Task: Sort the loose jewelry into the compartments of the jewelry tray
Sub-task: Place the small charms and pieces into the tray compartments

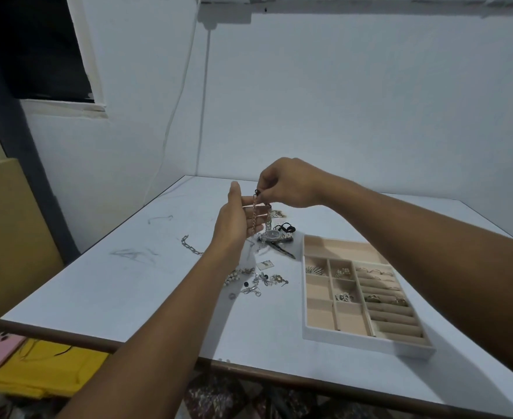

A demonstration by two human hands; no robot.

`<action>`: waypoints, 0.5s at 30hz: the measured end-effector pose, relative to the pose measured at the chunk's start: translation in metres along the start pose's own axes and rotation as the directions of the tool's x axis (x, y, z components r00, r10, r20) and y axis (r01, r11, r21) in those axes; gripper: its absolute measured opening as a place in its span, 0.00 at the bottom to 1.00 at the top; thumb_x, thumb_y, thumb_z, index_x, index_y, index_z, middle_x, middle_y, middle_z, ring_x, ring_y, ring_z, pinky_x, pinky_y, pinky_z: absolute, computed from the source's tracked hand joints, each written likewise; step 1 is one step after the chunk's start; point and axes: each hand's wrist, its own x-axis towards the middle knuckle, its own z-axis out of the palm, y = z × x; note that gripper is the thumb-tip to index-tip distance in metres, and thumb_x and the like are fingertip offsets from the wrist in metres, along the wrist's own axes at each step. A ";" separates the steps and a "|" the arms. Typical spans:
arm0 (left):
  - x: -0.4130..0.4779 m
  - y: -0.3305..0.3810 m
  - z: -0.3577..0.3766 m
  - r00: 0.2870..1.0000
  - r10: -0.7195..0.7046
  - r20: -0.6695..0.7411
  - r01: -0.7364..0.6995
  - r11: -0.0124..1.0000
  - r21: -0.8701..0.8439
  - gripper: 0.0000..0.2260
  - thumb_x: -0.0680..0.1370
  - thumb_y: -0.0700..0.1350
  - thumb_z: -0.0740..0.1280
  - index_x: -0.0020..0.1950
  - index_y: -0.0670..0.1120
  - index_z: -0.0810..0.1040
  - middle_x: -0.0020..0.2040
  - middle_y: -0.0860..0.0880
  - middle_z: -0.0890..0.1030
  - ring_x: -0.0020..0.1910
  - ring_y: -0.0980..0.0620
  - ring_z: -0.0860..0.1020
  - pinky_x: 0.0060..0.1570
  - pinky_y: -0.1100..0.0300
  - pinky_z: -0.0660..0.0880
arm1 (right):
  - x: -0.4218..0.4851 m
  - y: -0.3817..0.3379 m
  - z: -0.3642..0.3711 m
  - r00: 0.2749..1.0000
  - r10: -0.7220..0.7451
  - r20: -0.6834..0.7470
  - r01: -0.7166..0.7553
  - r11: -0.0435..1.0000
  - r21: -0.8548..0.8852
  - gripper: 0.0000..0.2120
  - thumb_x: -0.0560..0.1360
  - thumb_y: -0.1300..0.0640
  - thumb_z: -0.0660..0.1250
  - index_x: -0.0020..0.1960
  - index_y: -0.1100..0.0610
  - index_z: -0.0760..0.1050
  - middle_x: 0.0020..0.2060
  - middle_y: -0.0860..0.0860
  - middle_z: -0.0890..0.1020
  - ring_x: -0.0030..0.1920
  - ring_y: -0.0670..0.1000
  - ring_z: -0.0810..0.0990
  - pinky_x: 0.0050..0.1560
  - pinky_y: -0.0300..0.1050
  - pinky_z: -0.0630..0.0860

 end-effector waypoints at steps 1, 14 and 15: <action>-0.001 0.000 0.002 1.000 -0.002 0.021 0.002 1.000 -0.012 0.27 0.82 0.59 0.47 0.48 0.42 0.78 0.42 0.43 0.85 0.44 0.44 0.82 0.50 0.53 0.77 | -0.001 0.000 -0.004 1.000 -0.002 -0.019 0.002 1.000 0.008 0.02 0.73 0.55 0.70 0.43 0.52 0.80 0.41 0.47 0.83 0.42 0.46 0.77 0.37 0.36 0.69; -0.020 0.001 0.041 0.980 0.000 0.201 0.021 0.995 -0.102 0.29 0.81 0.62 0.48 0.49 0.41 0.78 0.37 0.44 0.82 0.37 0.47 0.80 0.40 0.55 0.77 | -0.028 0.012 -0.034 0.984 0.023 -0.175 0.004 0.988 0.155 0.02 0.71 0.57 0.70 0.40 0.53 0.79 0.36 0.43 0.82 0.37 0.43 0.76 0.36 0.37 0.69; -0.023 0.000 0.043 0.978 0.000 0.210 0.021 0.995 -0.098 0.29 0.81 0.62 0.48 0.49 0.41 0.78 0.37 0.44 0.82 0.36 0.47 0.80 0.40 0.56 0.77 | -0.032 0.014 -0.035 0.985 0.028 -0.172 0.001 0.986 0.168 0.02 0.71 0.57 0.70 0.40 0.54 0.79 0.36 0.43 0.82 0.36 0.42 0.76 0.36 0.36 0.69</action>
